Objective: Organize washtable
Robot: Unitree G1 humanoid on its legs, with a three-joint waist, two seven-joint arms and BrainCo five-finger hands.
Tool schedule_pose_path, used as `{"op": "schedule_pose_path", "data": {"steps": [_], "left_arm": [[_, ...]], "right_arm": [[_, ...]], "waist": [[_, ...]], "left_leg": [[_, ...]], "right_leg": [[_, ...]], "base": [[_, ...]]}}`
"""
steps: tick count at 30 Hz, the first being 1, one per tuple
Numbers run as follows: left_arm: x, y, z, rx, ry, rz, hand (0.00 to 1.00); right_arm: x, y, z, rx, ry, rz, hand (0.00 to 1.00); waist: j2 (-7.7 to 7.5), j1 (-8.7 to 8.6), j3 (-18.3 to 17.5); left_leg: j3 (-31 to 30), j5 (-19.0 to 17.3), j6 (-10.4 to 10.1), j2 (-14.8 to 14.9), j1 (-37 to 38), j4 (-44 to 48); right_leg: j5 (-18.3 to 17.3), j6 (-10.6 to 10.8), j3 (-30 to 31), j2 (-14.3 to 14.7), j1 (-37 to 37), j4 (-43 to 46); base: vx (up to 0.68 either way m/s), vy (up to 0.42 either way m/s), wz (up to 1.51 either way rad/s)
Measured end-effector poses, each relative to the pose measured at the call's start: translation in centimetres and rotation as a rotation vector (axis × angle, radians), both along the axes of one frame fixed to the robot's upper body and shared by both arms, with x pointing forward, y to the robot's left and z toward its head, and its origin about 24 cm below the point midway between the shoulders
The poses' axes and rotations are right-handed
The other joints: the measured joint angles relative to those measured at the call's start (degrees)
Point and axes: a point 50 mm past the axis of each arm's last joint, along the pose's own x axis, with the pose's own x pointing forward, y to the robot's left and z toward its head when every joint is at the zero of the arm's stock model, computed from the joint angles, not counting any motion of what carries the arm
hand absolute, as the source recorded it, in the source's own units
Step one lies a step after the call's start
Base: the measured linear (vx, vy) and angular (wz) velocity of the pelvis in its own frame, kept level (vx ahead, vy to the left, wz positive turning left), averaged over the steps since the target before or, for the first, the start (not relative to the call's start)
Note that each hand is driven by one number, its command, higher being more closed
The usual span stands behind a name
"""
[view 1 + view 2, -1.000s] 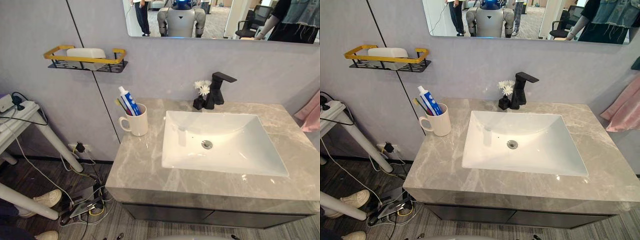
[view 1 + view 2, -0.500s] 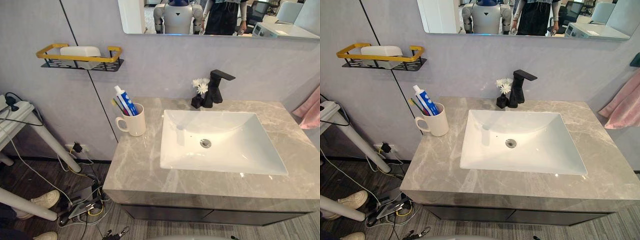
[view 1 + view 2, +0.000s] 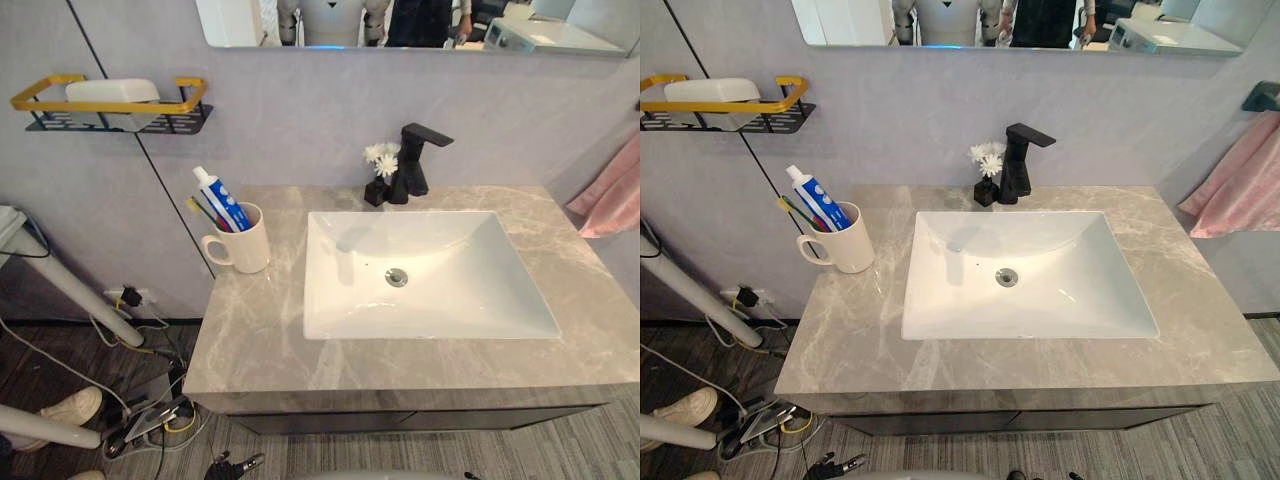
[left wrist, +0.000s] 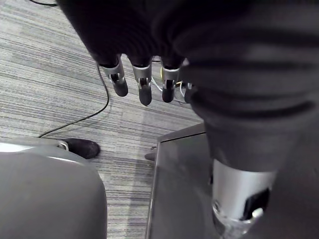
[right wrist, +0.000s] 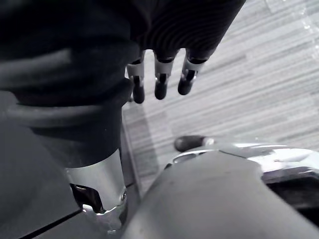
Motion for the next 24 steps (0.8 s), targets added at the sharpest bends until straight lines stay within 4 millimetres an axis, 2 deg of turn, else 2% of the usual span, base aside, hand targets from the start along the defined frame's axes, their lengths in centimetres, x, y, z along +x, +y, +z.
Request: {"op": "schedule_pose_path", "data": {"steps": [11, 13, 14, 15, 17, 18, 19, 20, 21, 22, 23, 24], "left_arm": [[-0.7, 0.8, -0.1, 0.020, 0.038, -0.029, 0.00], [-0.2, 0.6, -0.1, 0.016, 0.030, -0.030, 0.00], [0.0, 0.6, 0.0, 0.016, 0.026, -0.033, 0.00], [0.5, 0.7, 0.1, 0.021, 0.015, -0.042, 0.00], [1.7, 0.9, 0.3, 0.031, -0.010, -0.051, 0.00], [2.3, 0.7, 0.4, 0.027, -0.031, -0.039, 0.00], [2.9, 0.3, 0.5, 0.014, -0.060, -0.016, 0.00], [3.4, -0.1, 0.6, 0.006, -0.078, -0.017, 0.00], [3.8, -0.8, 0.8, -0.004, -0.109, -0.018, 0.00], [3.8, -1.0, 0.8, -0.011, -0.111, -0.014, 0.00], [3.4, -1.0, 0.7, -0.017, -0.109, 0.006, 0.00], [3.2, -1.1, 0.6, -0.027, -0.107, 0.027, 0.00]], "right_arm": [[0.8, -0.2, 0.0, -0.005, 0.001, 0.045, 0.00], [1.4, -0.1, 0.1, -0.007, -0.017, 0.052, 0.00], [1.8, -0.1, 0.2, -0.010, -0.032, 0.054, 0.00], [2.7, -0.1, 0.5, -0.016, -0.068, 0.059, 0.00], [3.4, 0.4, 0.7, -0.014, -0.106, 0.054, 0.00], [3.9, 0.4, 0.9, -0.017, -0.128, 0.057, 0.00], [5.0, -0.1, 1.3, -0.034, -0.165, 0.047, 0.00], [4.7, -0.2, 1.3, -0.035, -0.163, 0.032, 0.00], [4.0, -0.2, 1.1, -0.032, -0.142, 0.021, 0.00], [3.4, -0.1, 1.0, -0.028, -0.126, 0.017, 0.00], [3.0, 0.1, 0.8, -0.019, -0.110, 0.021, 0.00], [2.9, 0.5, 0.5, -0.002, -0.094, 0.029, 0.00]], "waist": [[-1.15, -0.19, 2.0], [-1.42, 0.05, 2.5], [-1.04, 0.01, 2.7], [-1.56, 0.01, 3.8], [-2.10, 0.04, 4.5], [-1.72, 0.59, 4.4], [-0.71, 1.23, 5.0], [-0.65, 1.10, 5.0], [-0.56, 1.35, 5.1], [-0.87, 1.08, 4.8], [-1.81, 1.26, 3.9], [-2.99, 1.61, 3.0]], "left_leg": [[-0.7, 0.0, 0.0, -0.7, -0.2, 0.3], [2.6, 0.0, 0.1, -0.9, -0.6, 0.9], [3.8, -0.1, 0.1, -0.9, -0.9, 1.2], [6.7, -0.6, 0.6, -0.8, -1.6, 2.4], [11.5, -2.4, 2.3, -0.5, -4.3, 6.2], [15.6, -3.0, 4.0, 0.0, -4.6, 6.3], [19.6, -2.5, 3.4, 1.8, -4.1, 5.4], [20.4, -2.5, 3.4, 1.8, -4.0, 5.7], [22.1, -2.4, 3.5, 1.6, -2.0, 6.0], [23.2, -2.4, 3.5, 1.4, -1.2, 6.2], [26.0, -2.4, 3.5, 0.9, -0.9, 7.2], [29.2, -2.4, 3.6, 0.3, -0.8, 8.2]], "right_leg": [[0.2, 0.1, 0.4, -0.6, -0.1, 0.0], [1.4, -0.3, 3.7, -0.6, -2.8, 0.4], [1.7, -0.5, 5.1, -0.6, -3.9, 0.9], [2.5, -1.1, 7.5, -0.3, -6.5, 2.2], [5.6, -3.0, 8.7, 0.4, -10.6, 3.9], [13.5, -4.1, 9.0, 2.2, -12.1, 0.1], [6.9, -7.4, 2.5, 1.6, -14.0, 8.1], [0.0, -8.7, -2.1, 0.3, -15.2, 17.0], [-9.1, -9.3, -8.2, -3.5, -15.5, 33.9], [-11.2, -9.7, -10.6, -5.4, -14.5, 39.3], [-12.8, -11.1, -14.7, -9.1, -11.8, 45.5], [-13.6, -11.4, -18.9, -12.8, -9.6, 47.5]], "base": [[-0.02, 0.007, 0.00], [-0.04, 0.019, -0.65], [-0.10, 0.014, -0.99], [-0.13, 0.018, -1.19], [-0.17, 0.026, -1.39], [-0.23, 0.010, -1.70], [-0.26, 0.010, -1.55], [-0.13, -0.006, -1.07], [-0.03, 0.020, -0.50], [-0.05, 0.033, -0.69], [-0.08, 0.003, -0.86], [-0.08, -0.023, -1.06]]}}
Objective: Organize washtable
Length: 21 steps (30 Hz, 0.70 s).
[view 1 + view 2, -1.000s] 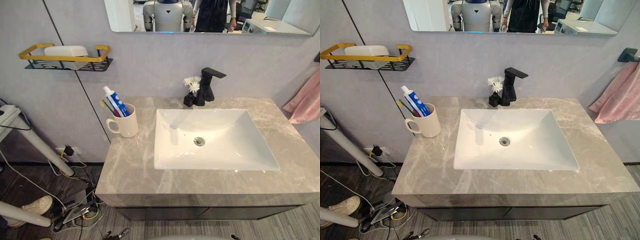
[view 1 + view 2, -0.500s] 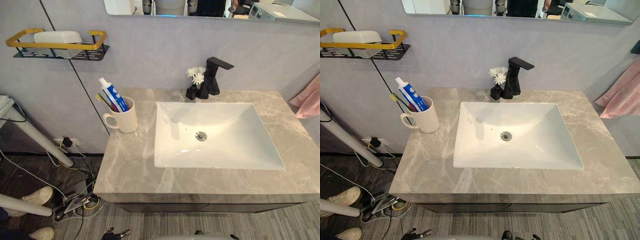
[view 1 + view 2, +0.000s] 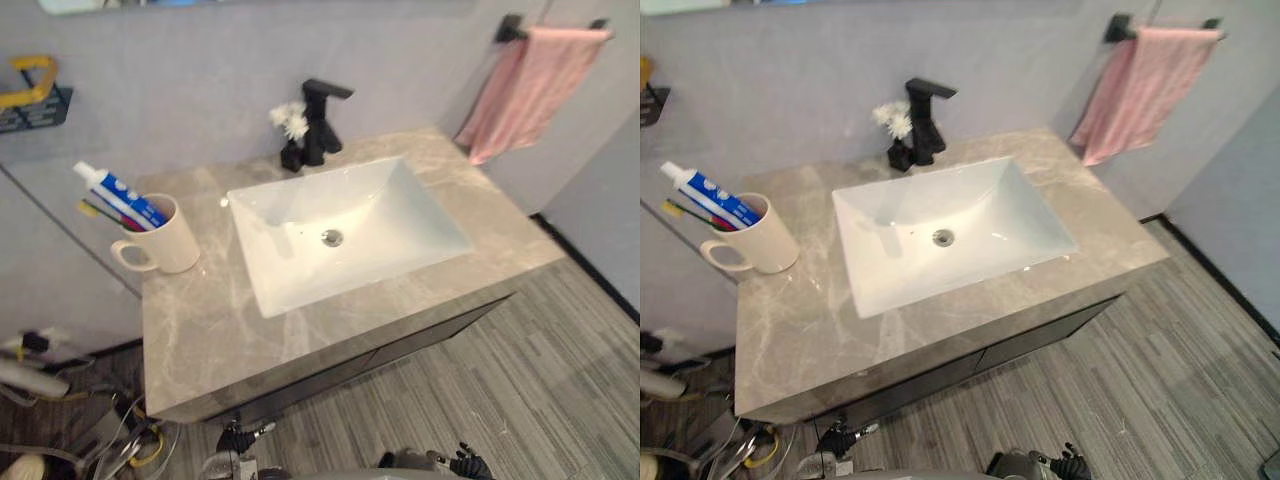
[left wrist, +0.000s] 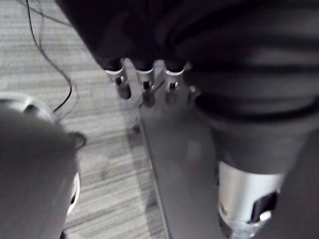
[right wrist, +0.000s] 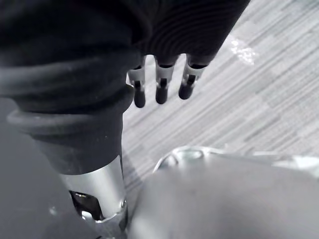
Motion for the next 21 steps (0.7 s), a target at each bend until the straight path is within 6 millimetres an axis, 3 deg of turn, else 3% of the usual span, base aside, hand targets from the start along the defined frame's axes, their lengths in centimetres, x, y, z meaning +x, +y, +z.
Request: {"op": "schedule_pose_path", "data": {"steps": [1, 2, 3, 4, 5, 6, 7, 8, 9, 11, 12, 15, 16, 17, 19, 20, 21], "left_arm": [[-0.1, 0.2, 0.0, 0.002, -0.001, 0.010, 0.00], [-0.2, 1.0, 0.1, 0.005, -0.004, 0.065, 0.00], [-0.6, 0.9, -0.1, -0.001, 0.013, 0.069, 0.00], [-0.8, 1.0, -0.1, 0.000, 0.019, 0.066, 0.00], [-0.9, 0.9, -0.2, -0.004, 0.021, 0.065, 0.00], [-1.0, 0.3, -0.3, -0.019, 0.027, 0.062, 0.00], [-0.9, 0.7, -0.3, -0.011, 0.033, 0.058, 0.00], [-0.8, 1.1, -0.2, 0.002, 0.031, 0.054, 0.00], [-1.3, 1.8, -0.2, 0.019, 0.044, 0.057, 0.00], [-2.5, 2.4, -0.2, 0.037, 0.070, 0.060, 0.00], [-3.5, 1.9, -0.5, 0.025, 0.097, 0.062, 0.00], [-3.5, 1.3, -0.6, 0.018, 0.104, 0.031, 0.00], [-3.4, 1.3, -0.6, 0.021, 0.104, 0.019, 0.00], [-3.4, 1.3, -0.6, 0.022, 0.105, 0.015, 0.00], [-3.3, 1.0, -0.6, 0.019, 0.099, 0.006, 0.00], [-3.2, 1.0, -0.6, 0.020, 0.094, 0.005, 0.00], [-3.3, 1.0, -0.6, 0.021, 0.093, 0.006, 0.00]], "right_arm": [[0.3, 0.3, -0.1, 0.009, 0.004, 0.005, 0.00], [1.8, 0.4, 0.0, 0.010, -0.014, 0.045, 0.00], [2.3, 0.4, 0.2, -0.001, -0.025, 0.081, 0.00], [3.9, 0.9, 0.4, -0.011, -0.046, 0.158, 0.00], [4.4, 0.7, 0.5, -0.023, -0.044, 0.184, 0.00], [5.1, 0.1, 0.8, -0.051, -0.043, 0.222, 0.00], [5.5, 0.5, 0.8, -0.064, -0.038, 0.298, 0.00], [5.4, 1.0, 0.7, -0.062, -0.029, 0.339, 0.00], [5.0, 2.1, 0.4, -0.046, -0.017, 0.409, 0.00], [5.2, 2.9, 0.4, -0.044, -0.022, 0.475, 0.00], [5.9, 2.7, 0.6, -0.062, -0.035, 0.511, 0.00], [6.2, 2.1, 0.8, -0.091, -0.032, 0.548, 0.00], [6.3, 1.7, 0.8, -0.101, -0.029, 0.549, 0.00], [6.1, 1.3, 0.8, -0.108, -0.022, 0.547, 0.00], [5.9, 0.1, 0.9, -0.135, -0.003, 0.543, 0.00], [6.0, 0.0, 1.0, -0.139, -0.006, 0.538, 0.00], [6.1, -0.2, 1.0, -0.140, -0.010, 0.524, 0.00]], "waist": [[-0.63, 0.18, -0.4], [-0.72, 0.66, -0.9], [0.59, 1.59, -1.2], [0.96, 1.88, -1.4], [1.82, 1.92, -1.4], [2.82, 1.79, -1.0], [2.46, 1.19, -0.3], [1.91, 1.30, 0.1], [1.55, 1.49, 0.2], [1.42, 1.58, 1.2], [2.65, 1.72, 1.5], [3.41, 1.62, 2.3], [3.43, 1.63, 2.7], [3.54, 1.64, 2.8], [3.65, 1.45, 3.0], [3.52, 1.63, 3.2], [3.32, 1.70, 3.4]], "left_leg": [[1.8, 0.0, 0.0, -0.2, -0.1, 0.7], [4.3, -0.1, 0.0, 0.4, -1.4, 3.1], [5.2, 0.4, 0.9, 2.3, -3.1, 4.9], [3.6, 0.8, 2.0, 0.6, -4.4, 1.1], [3.2, 3.4, 2.6, 0.4, -4.2, -2.3], [5.4, 3.0, -0.3, 1.5, -3.1, -2.1], [7.9, 2.7, -0.9, 2.4, -2.7, 0.9], [8.5, 2.5, -1.2, 3.4, -2.6, 3.3], [8.6, 2.1, -1.7, 7.9, -2.9, 11.1], [5.4, 0.4, -0.9, 12.7, -4.8, 20.9], [-8.0, -1.9, -0.7, 11.7, -7.2, 23.7], [-30.0, -4.5, -4.8, 3.9, -9.8, 21.4], [-35.3, -5.0, -5.5, 0.6, -10.4, 19.8], [-37.4, -4.9, -5.6, -0.8, -10.9, 18.9], [-47.8, -4.8, -5.7, -6.8, -12.3, 14.0], [-49.8, -4.7, -5.6, -8.0, -12.7, 13.6], [-52.2, -4.5, -5.3, -9.7, -12.9, 13.7]], "right_leg": [[-0.3, 0.6, -2.1, -1.3, 0.3, -1.2], [-0.2, 0.0, -5.6, 1.0, -0.3, -5.8], [1.3, -0.2, -5.0, 4.9, 0.5, -13.1], [4.0, 2.4, -0.9, 9.2, 1.9, -26.2], [3.6, 3.1, -0.3, 10.2, 1.9, -28.5], [0.9, 5.5, -0.1, 10.3, 0.9, -27.4], [-0.1, 5.5, 0.1, 9.0, -0.3, -24.6], [0.3, 5.5, 1.0, 9.6, -0.1, -24.8], [1.5, 4.3, 4.6, 13.2, 1.6, -27.7], [2.4, 2.7, 9.1, 17.0, 3.7, -29.5], [2.9, 1.9, 14.2, 20.6, 3.9, -30.2], [4.7, 0.9, 23.4, 25.3, 4.4, -32.4], [5.4, 1.0, 27.8, 26.6, 4.7, -33.2], [5.5, 1.1, 29.7, 27.1, 4.7, -33.8], [7.7, 1.2, 41.1, 29.2, 4.3, -35.6], [8.6, 1.2, 44.8, 29.7, 4.3, -36.2], [10.0, 1.8, 52.3, 30.5, 4.2, -37.7]], "base": [[-0.05, -0.088, -1.67], [-0.06, -0.140, -1.93], [-0.18, -0.211, -2.70], [-0.22, -0.201, -2.17], [-0.24, -0.226, -2.04], [-0.13, -0.188, -1.37], [-0.09, -0.173, -1.18], [-0.05, -0.215, -1.18], [-0.08, -0.301, -1.22], [-0.04, -0.305, -1.56], [-0.02, -0.183, -1.91], [-0.01, -0.093, -1.92], [0.03, -0.079, -2.02], [0.03, -0.031, -2.04], [0.09, 0.047, -2.21], [0.14, 0.106, -2.52], [0.10, 0.122, -2.10]]}}
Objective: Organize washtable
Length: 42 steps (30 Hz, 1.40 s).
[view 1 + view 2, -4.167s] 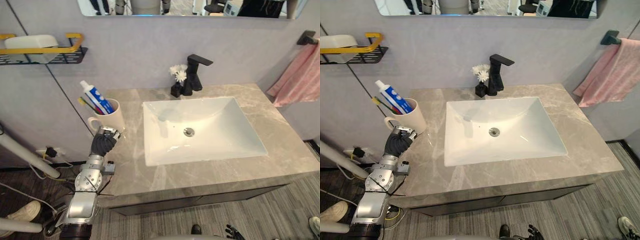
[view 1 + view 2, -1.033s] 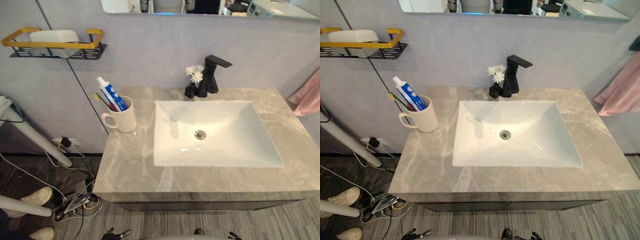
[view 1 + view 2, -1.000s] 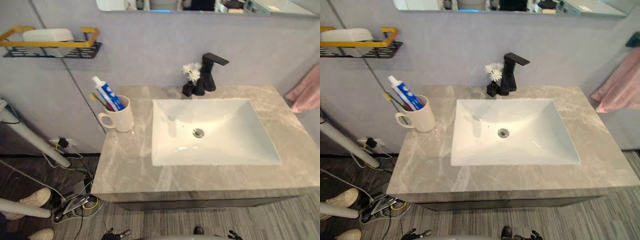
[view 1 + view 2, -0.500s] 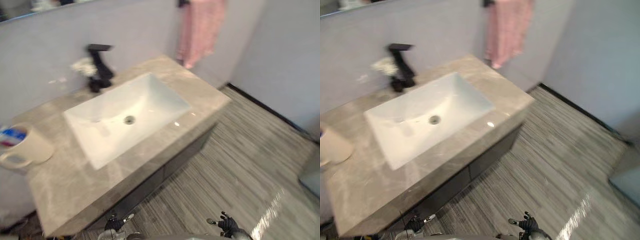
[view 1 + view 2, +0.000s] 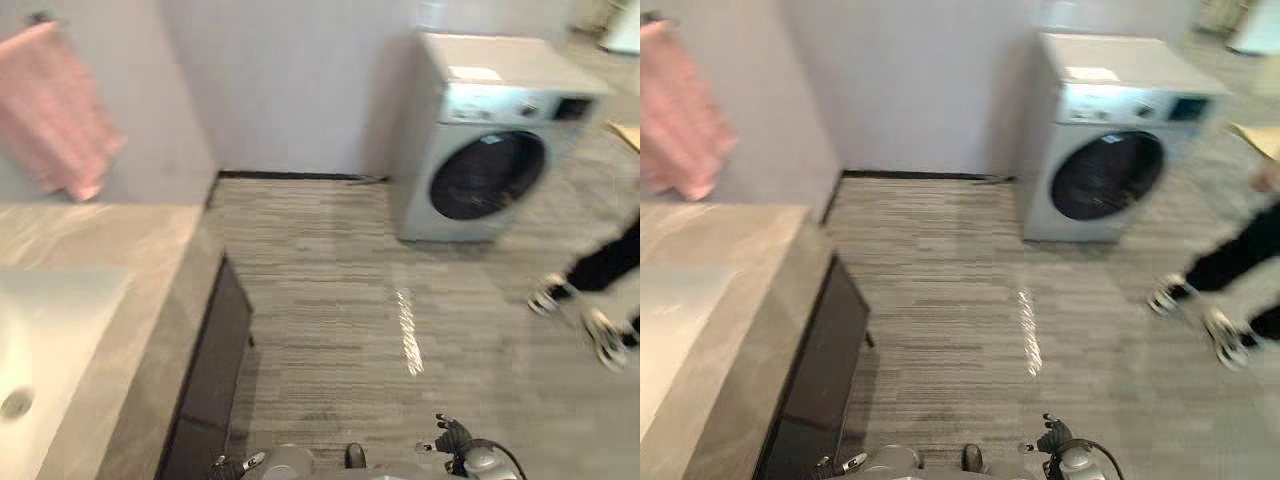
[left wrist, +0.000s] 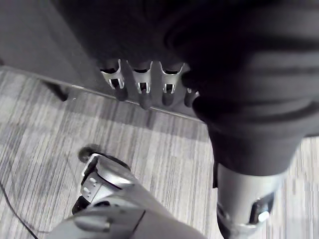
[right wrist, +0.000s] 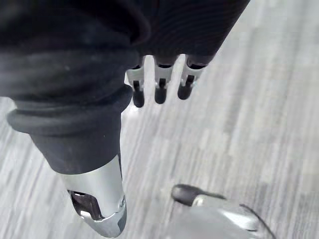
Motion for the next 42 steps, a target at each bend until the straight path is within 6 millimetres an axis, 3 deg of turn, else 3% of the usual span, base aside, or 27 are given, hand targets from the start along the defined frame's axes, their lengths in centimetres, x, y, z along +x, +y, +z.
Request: {"op": "schedule_pose_path", "data": {"steps": [1, 2, 3, 4, 5, 6, 8, 9, 10, 11, 12, 13, 14, 16, 19, 22, 24, 26, 28, 29, 30, 36, 39, 40, 41, 42], "left_arm": [[-0.1, 0.0, 0.0, 0.000, 0.001, 0.000, 0.00], [-0.2, 0.1, 0.0, 0.004, -0.003, 0.006, 0.00], [0.3, 0.4, 0.2, 0.016, -0.020, 0.001, 0.00], [0.4, 0.6, 0.3, 0.021, -0.027, -0.001, 0.00], [0.5, 0.8, 0.3, 0.027, -0.028, -0.002, 0.00], [0.4, 1.0, 0.3, 0.030, -0.025, 0.001, 0.00], [1.1, 1.1, 0.5, 0.041, -0.049, -0.009, 0.00], [1.3, 1.2, 0.6, 0.046, -0.062, -0.010, 0.00], [1.3, 1.2, 0.6, 0.046, -0.068, -0.008, 0.00], [1.7, 1.3, 0.7, 0.050, -0.073, -0.014, 0.00], [2.1, 1.2, 0.7, 0.052, -0.079, -0.034, 0.00], [2.6, 0.6, 0.7, 0.045, -0.085, -0.050, 0.00], [2.7, 0.3, 0.7, 0.043, -0.086, -0.058, 0.00], [2.9, 0.2, 0.7, 0.042, -0.089, -0.071, 0.00], [1.6, 0.2, 0.3, 0.035, -0.041, -0.061, 0.00], [0.8, 0.2, 0.1, 0.032, -0.021, -0.038, 0.00], [0.0, 0.3, 0.0, 0.030, -0.008, -0.011, 0.00], [-0.5, 0.2, -0.1, 0.027, 0.003, 0.008, 0.00], [-1.0, -0.1, -0.2, 0.023, 0.012, 0.015, 0.00], [-1.1, -0.1, -0.2, 0.023, 0.016, 0.016, 0.00], [-2.0, 0.1, -0.3, 0.036, 0.041, 0.018, 0.00], [-2.6, -0.1, -0.4, 0.029, 0.065, 0.019, 0.00], [-3.0, -0.2, -0.5, 0.024, 0.080, 0.018, 0.00], [-3.0, -0.2, -0.5, 0.023, 0.082, 0.016, 0.00], [-2.9, 1.0, -0.3, 0.052, 0.077, 0.013, 0.00], [-2.5, 1.3, -0.2, 0.063, 0.062, 0.008, 0.00]], "right_arm": [[0.2, 0.1, 0.1, 0.002, -0.007, -0.003, 0.00], [0.3, 0.3, 0.1, 0.016, -0.015, -0.026, 0.00], [0.2, 0.6, -0.1, 0.029, -0.014, -0.048, 0.00], [0.1, 1.0, -0.2, 0.042, -0.007, -0.058, 0.00], [-0.4, 1.5, -0.4, 0.065, 0.005, -0.080, 0.00], [-0.7, 1.9, -0.5, 0.081, 0.003, -0.110, 0.00], [-0.3, 2.4, -0.4, 0.101, -0.022, -0.127, 0.00], [0.2, 2.8, -0.2, 0.112, -0.041, -0.121, 0.00], [0.2, 2.7, -0.2, 0.118, -0.041, -0.145, 0.00], [-0.1, 3.0, -0.3, 0.128, -0.030, -0.158, 0.00], [-0.4, 2.5, -0.4, 0.128, -0.023, -0.182, 0.00], [-0.7, 1.9, -0.4, 0.116, -0.025, -0.192, 0.00], [-0.7, 1.7, -0.3, 0.113, -0.028, -0.195, 0.00], [-1.0, 1.3, -0.3, 0.105, -0.032, -0.196, 0.00], [-2.4, 1.3, -0.7, 0.109, -0.002, -0.220, 0.00], [-3.0, 1.4, -1.0, 0.111, 0.023, -0.223, 0.00], [-3.0, 1.3, -1.0, 0.114, 0.029, -0.235, 0.00], [-3.0, 1.1, -1.0, 0.112, 0.028, -0.238, 0.00], [-3.1, 1.1, -1.0, 0.110, 0.033, -0.242, 0.00], [-3.2, 1.2, -1.1, 0.116, 0.034, -0.250, 0.00], [-3.9, 1.1, -1.3, 0.135, 0.044, -0.319, 0.00], [-4.1, 1.0, -1.3, 0.131, 0.055, -0.320, 0.00], [-4.2, 1.0, -1.3, 0.130, 0.059, -0.320, 0.00], [-4.2, 1.1, -1.3, 0.132, 0.056, -0.318, 0.00], [-3.9, 1.7, -1.4, 0.151, 0.053, -0.323, 0.00], [-4.0, 1.9, -1.4, 0.156, 0.057, -0.336, 0.00]], "waist": [[-0.05, -0.01, 0.0], [0.41, -0.43, -0.1], [-0.09, -1.01, 1.0], [0.23, -0.52, 1.5], [-1.63, -0.33, 1.3], [-1.47, -0.62, 1.6], [-1.56, -1.12, 1.4], [-1.04, -0.04, 1.6], [-0.33, 0.03, 1.8], [-1.98, 0.04, 1.7], [-1.93, -0.09, 1.3], [-0.62, -0.03, 1.2], [0.10, -0.19, 0.9], [1.55, -0.50, 0.4], [1.16, -0.40, -2.1], [0.31, -0.06, -3.2], [0.13, 0.09, -2.8], [0.50, -0.10, -2.7], [1.57, 0.01, -3.2], [1.28, -0.10, -3.7], [0.65, -0.37, -4.8], [1.38, -0.47, -6.0], [1.79, -1.66, -7.1], [1.21, -1.83, -7.1], [-1.71, -1.81, -6.7], [-2.02, -1.98, -6.4]], "left_leg": [[0.6, -0.2, 0.3, -0.4, 0.2, 0.0], [4.2, -0.2, 4.8, 0.4, 1.7, -1.8], [11.0, 0.6, 7.2, 2.4, 2.8, -3.4], [14.5, 0.4, 7.5, 3.4, 3.5, -4.0], [20.2, -0.1, 8.4, 3.2, 5.1, -3.9], [22.9, -1.0, 9.7, 2.7, 6.0, -3.1], [24.0, -0.8, 10.0, 3.2, 5.0, -1.1], [25.3, -1.5, 10.9, 4.8, 3.5, 0.8], [26.5, -2.1, 12.2, 6.0, 5.0, -4.4], [30.2, -1.6, 12.3, 4.8, 6.1, -4.7], [35.2, -1.5, 12.5, 4.5, 6.7, -4.2], [38.3, -1.6, 12.6, 4.9, 7.1, -3.9], [38.8, -1.6, 12.6, 5.0, 7.4, -4.1], [40.6, -1.6, 12.6, 5.0, 8.3, -4.8], [40.6, -1.4, 12.2, 5.3, 9.4, -5.4], [39.4, -1.2, 11.9, 5.3, 8.5, -4.0], [27.9, -2.3, 10.8, 4.2, 5.4, 1.4], [21.6, -3.7, 8.5, 4.5, 5.3, 1.6], [22.9, -3.3, 8.7, 4.1, 6.0, -1.0], [23.7, -2.7, 8.6, 3.5, 6.0, -2.3], [23.9, 1.0, 11.2, -0.3, 9.8, -9.4], [23.4, 2.2, 11.0, -2.3, 12.9, -11.9], [23.6, 2.6, 10.4, -3.2, 13.7, -11.8], [23.5, 3.7, 8.7, -4.6, 13.0, -10.1], [22.6, 2.8, 10.0, -6.3, 10.7, -6.5], [22.8, 0.4, 13.1, -3.6, 9.6, -7.2]], "right_leg": [[0.4, 0.3, 3.1, 0.3, -0.2, -1.0], [0.6, 0.5, 7.9, 0.7, -0.9, -2.7], [-0.1, -0.5, 8.1, 0.3, -1.2, -4.1], [-0.1, -1.5, 6.4, -0.1, -1.9, -3.2], [6.5, 0.1, 5.9, -1.0, -3.1, -1.5], [8.0, 3.1, 9.4, -0.1, -3.1, -2.2], [15.4, 2.7, 12.2, 2.9, -5.2, -3.4], [23.1, 2.3, 10.9, 4.1, -5.0, -7.5], [18.5, -2.7, 1.8, 4.0, -5.1, -6.2], [11.3, -6.7, -7.2, 1.2, -5.3, -3.1], [1.3, -6.1, -26.5, -3.6, -5.5, 2.9], [-3.6, -5.6, -37.4, -6.9, -4.3, 6.7], [-4.3, -4.6, -39.6, -8.0, -3.4, 7.5], [-4.8, 0.6, -37.7, -9.1, 0.2, 4.7], [0.0, 0.7, -35.0, -7.0, 3.0, -2.3], [1.6, 0.1, -33.2, -6.3, 3.5, -4.7], [2.5, 0.9, -31.3, -6.2, 4.0, -5.8], [3.2, 1.5, -29.6, -6.0, 4.2, -6.3], [4.0, 2.6, -27.4, -6.5, 3.8, -6.9], [4.6, 3.2, -26.4, -7.0, 3.4, -7.8], [6.1, 3.6, -25.6, -9.9, 4.2, -8.6], [6.0, 3.8, -24.2, -11.1, 5.8, -8.6], [6.0, 3.8, -24.1, -11.9, 6.3, -8.5], [6.0, 3.7, -24.3, -14.0, 6.3, -8.3], [5.8, 4.1, -24.1, -17.8, 6.4, -8.4], [5.3, 4.9, -24.3, -18.4, 6.3, -8.0]], "base": [[0.10, 0.222, -2.59], [0.07, 0.258, -2.46], [0.04, 0.263, -2.53], [0.00, 0.290, -2.76], [-0.04, 0.278, -2.92], [-0.06, 0.290, -3.49], [-0.10, 0.151, -3.05], [-0.13, 0.067, -3.01], [-0.14, 0.040, -2.84], [-0.05, 0.022, -2.30], [-0.04, 0.052, -2.08], [-0.02, 0.075, -1.96], [-0.05, 0.070, -1.68], [-0.06, 0.001, -1.17], [-0.04, -0.081, -0.52], [-0.03, -0.050, -0.32], [-0.06, -0.009, -0.42], [-0.10, 0.079, -0.48], [-0.11, 0.145, -0.45], [-0.03, 0.462, -0.31], [0.03, 0.415, -0.07], [0.08, 0.186, -0.03], [0.03, 0.113, -0.12], [0.01, 0.161, 0.05], [-0.03, 0.155, 0.26], [-0.06, 0.085, 0.36]]}}
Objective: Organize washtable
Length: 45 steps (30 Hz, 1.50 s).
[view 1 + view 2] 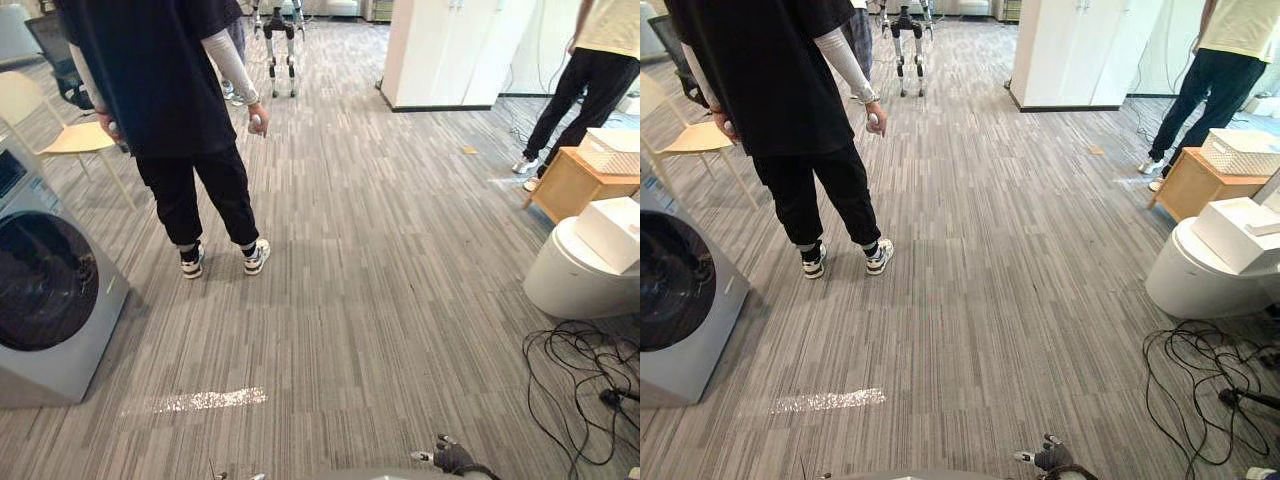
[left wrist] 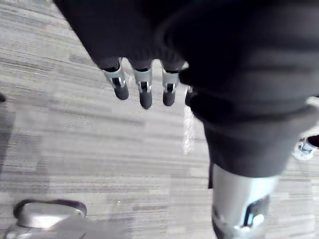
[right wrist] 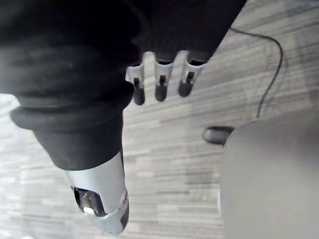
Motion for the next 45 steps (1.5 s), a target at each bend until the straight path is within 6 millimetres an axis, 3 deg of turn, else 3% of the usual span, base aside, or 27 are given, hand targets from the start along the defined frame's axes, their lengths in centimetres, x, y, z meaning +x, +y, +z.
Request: {"op": "schedule_pose_path", "data": {"steps": [1, 2, 5, 12, 13, 14, 15, 16, 17, 19, 22, 24, 26, 28, 29, 31, 33, 34, 35, 37, 40, 41, 43, 45], "left_arm": [[0.2, -0.3, 0.0, -0.007, -0.007, -0.004, 0.00], [-0.7, -0.3, -0.1, -0.008, 0.022, 0.003, 0.00], [-2.1, -0.2, -0.2, -0.005, 0.058, 0.003, 0.00], [-1.8, 0.0, -0.1, -0.001, 0.056, -0.021, 0.00], [-1.4, 0.0, -0.1, 0.002, 0.042, -0.024, 0.00], [-0.5, 0.0, 0.0, 0.002, 0.015, -0.029, 0.00], [0.3, 0.0, 0.1, 0.003, -0.007, -0.030, 0.00], [0.9, 0.1, 0.2, 0.008, -0.029, -0.025, 0.00], [0.8, 0.1, 0.2, 0.007, -0.029, -0.023, 0.00], [0.5, 0.0, 0.2, 0.004, -0.023, -0.008, 0.00], [0.2, -0.6, 0.1, -0.011, -0.023, 0.013, 0.00], [-0.1, -1.1, 0.0, -0.025, -0.022, 0.035, 0.00], [-0.7, -1.3, -0.1, -0.031, -0.008, 0.037, 0.00], [-0.6, -0.9, 0.0, -0.020, -0.013, 0.035, 0.00], [-0.3, -1.0, 0.1, -0.020, -0.025, 0.035, 0.00], [-0.8, -1.4, 0.0, -0.031, -0.012, 0.039, 0.00], [-1.1, -1.3, 0.0, -0.028, -0.003, 0.034, 0.00], [-1.2, -0.8, 0.0, -0.017, 0.002, 0.022, 0.00], [-1.1, -0.4, 0.1, -0.005, 0.002, 0.015, 0.00], [-1.0, -0.2, 0.2, 0.000, 0.005, 0.015, 0.00], [-0.2, -0.2, 0.2, -0.009, -0.014, 0.018, 0.00], [0.3, -0.4, 0.2, -0.019, -0.026, 0.005, 0.00], [1.0, -0.9, 0.2, -0.031, -0.044, -0.004, 0.00], [2.9, -1.4, 0.3, -0.042, -0.087, -0.015, 0.00]], "right_arm": [[-0.2, -0.3, 0.0, -0.005, 0.008, -0.003, 0.00], [-0.3, -0.2, 0.0, -0.003, 0.009, 0.011, 0.00], [-0.4, 0.6, -0.1, 0.015, 0.007, 0.012, 0.00], [-0.4, 0.7, -0.1, 0.017, 0.006, 0.012, 0.00], [-0.3, 0.7, -0.1, 0.019, 0.002, 0.011, 0.00], [0.1, 0.6, 0.0, 0.017, -0.017, 0.004, 0.00], [0.6, 0.3, 0.2, 0.010, -0.030, 0.002, 0.00], [1.0, 0.1, 0.3, 0.006, -0.042, 0.001, 0.00], [1.1, 0.1, 0.3, 0.007, -0.045, -0.001, 0.00], [1.1, 0.3, 0.3, 0.010, -0.047, -0.008, 0.00], [1.3, -0.2, 0.5, -0.001, -0.056, -0.022, 0.00], [1.4, -0.7, 0.6, -0.014, -0.067, -0.027, 0.00], [1.6, -0.7, 0.7, -0.017, -0.071, -0.024, 0.00], [1.2, -0.4, 0.6, -0.009, -0.069, -0.035, 0.00], [1.1, -0.4, 0.6, -0.009, -0.065, -0.034, 0.00], [0.9, -0.5, 0.6, -0.007, -0.065, -0.059, 0.00], [1.0, -0.6, 0.7, -0.005, -0.078, -0.078, 0.00], [1.1, -0.2, 0.7, 0.007, -0.088, -0.089, 0.00], [1.1, 0.2, 0.6, 0.018, -0.086, -0.094, 0.00], [0.9, 0.3, 0.6, 0.028, -0.088, -0.126, 0.00], [1.3, 0.1, 0.8, 0.027, -0.114, -0.139, 0.00], [1.6, 0.0, 0.9, 0.026, -0.130, -0.148, 0.00], [2.3, -0.3, 1.3, 0.016, -0.167, -0.148, 0.00], [2.6, -0.4, 1.5, 0.017, -0.182, -0.157, 0.00]], "waist": [[1.17, -0.41, -0.2], [0.90, 0.16, -0.2], [0.24, 0.31, -0.5], [-0.18, 0.08, -0.5], [-0.30, -0.47, -0.5], [0.27, -2.00, 0.0], [1.11, -2.35, 1.3], [1.84, -1.29, 3.6], [1.83, -0.92, 4.2], [0.46, -0.58, 5.1], [1.13, 0.20, 5.4], [2.41, 0.40, 5.6], [2.91, 0.57, 4.8], [1.57, 0.60, 4.5], [1.30, 1.59, 4.4], [2.32, 1.83, 3.9], [2.26, 1.82, 3.7], [1.88, 1.22, 3.8], [0.64, 0.43, 3.8], [0.13, 0.12, 3.8], [0.36, -0.32, 3.8], [0.84, -0.65, 3.8], [2.18, -1.63, 4.1], [2.30, -2.30, 4.3]], "left_leg": [[0.4, 3.1, -3.5, 4.1, 0.6, -4.1], [2.7, 4.6, -2.4, 2.9, 1.9, -5.9], [2.5, 4.8, -2.4, 1.8, 2.5, -6.8], [1.7, 5.1, -1.9, 0.9, 2.8, -6.7], [0.4, 5.0, -1.9, 1.0, 1.3, -5.1], [-1.2, 3.0, -2.6, 1.8, -2.1, -0.8], [-1.9, 0.9, -2.7, 3.0, -4.0, 3.8], [-1.9, -1.2, -4.5, 4.6, -5.8, 10.5], [-1.7, -1.4, -4.9, 5.2, -7.1, 13.9], [-0.8, -0.3, -7.1, 6.2, -10.9, 20.9], [-0.8, -0.9, -6.6, 8.5, -13.9, 17.8], [0.3, 0.6, -7.7, 9.5, -15.7, 13.4], [1.6, 0.1, -7.0, 7.6, -16.7, 11.8], [2.9, -1.6, -4.8, 5.0, -16.8, 13.7], [3.9, -3.7, -4.0, 4.5, -16.9, 16.0], [5.6, -6.9, -1.7, 4.0, -15.6, 18.1], [6.6, -8.0, -0.6, 3.4, -12.9, 17.2], [6.7, -8.4, -0.1, 2.4, -9.8, 15.5], [6.6, -8.3, 0.0, 1.4, -6.7, 13.1], [6.1, -7.8, 0.8, 1.3, 1.8, 6.7], [5.7, -7.8, 0.7, 2.0, 7.5, 1.0], [5.5, -7.8, 0.6, 2.5, 10.1, -1.8], [5.0, -7.8, 0.1, 3.7, 13.9, -5.0], [1.9, -8.5, -1.2, 3.8, 17.1, -4.5]], "right_leg": [[0.0, 0.5, -0.2, 1.4, 0.0, 0.2], [-0.5, 1.6, 1.5, 0.1, 0.4, 0.1], [-0.6, 1.7, 1.7, -0.4, -0.3, 1.9], [-1.4, 1.3, 2.0, -0.7, -0.3, 2.9], [-3.4, 0.4, 2.1, -0.3, -0.9, 4.3], [-6.5, -1.3, 1.8, 1.2, -1.9, 6.8], [-8.3, -2.0, 1.7, 2.8, -2.4, 8.7], [-9.8, -1.4, 2.0, 4.2, -2.1, 10.4], [-10.4, -0.4, 2.4, 4.3, -2.1, 11.0], [-11.2, 0.8, 3.1, 4.4, -2.1, 12.6], [-11.9, 1.8, 3.4, 4.2, -2.4, 11.9], [-12.8, 3.3, 4.6, 3.2, -4.1, 11.5], [-13.1, 4.5, 5.9, 2.1, -4.8, 12.4], [-18.1, 5.6, 5.9, -0.1, -4.9, 20.5], [-19.7, 7.3, 5.7, -1.2, -4.8, 21.7], [-21.0, 8.3, 7.0, -1.7, -6.3, 28.4], [-19.9, 6.6, 8.2, -2.0, -10.7, 40.1], [-17.8, 3.0, 8.1, -2.3, -14.6, 49.7], [-18.1, 2.6, 7.9, -2.0, -16.1, 55.2], [-22.3, 1.0, 4.1, 1.6, -17.8, 58.7], [-24.5, -0.1, -2.0, 5.6, -22.3, 52.7], [-24.1, -0.6, -3.9, 8.3, -25.1, 47.1], [-20.5, -4.0, -6.5, 12.3, -28.5, 36.7], [-13.7, -8.9, -8.1, 16.2, -30.4, 25.4]], "base": [[-0.03, 0.068, 0.24], [0.01, 0.095, 0.02], [0.00, 0.099, -0.02], [-0.05, 0.002, 0.02], [-0.08, -0.125, 0.69], [-0.11, -0.178, 0.87], [-0.12, -0.159, 0.67], [-0.17, -0.133, 0.22], [-0.20, -0.098, 0.07], [-0.14, -0.088, 0.05], [-0.06, 0.002, -0.02], [0.00, 0.196, -0.06], [0.18, 0.214, -0.02], [0.33, 0.185, 0.04], [0.27, 0.173, -0.25], [0.18, 0.197, -0.41], [0.21, 0.195, -0.29], [0.33, 0.198, -0.07], [0.45, 0.187, -0.01], [0.49, 0.123, -0.01], [0.43, 0.109, 0.07], [0.50, 0.124, 0.10], [0.54, 0.134, 0.16], [0.65, 0.125, 0.36]]}}
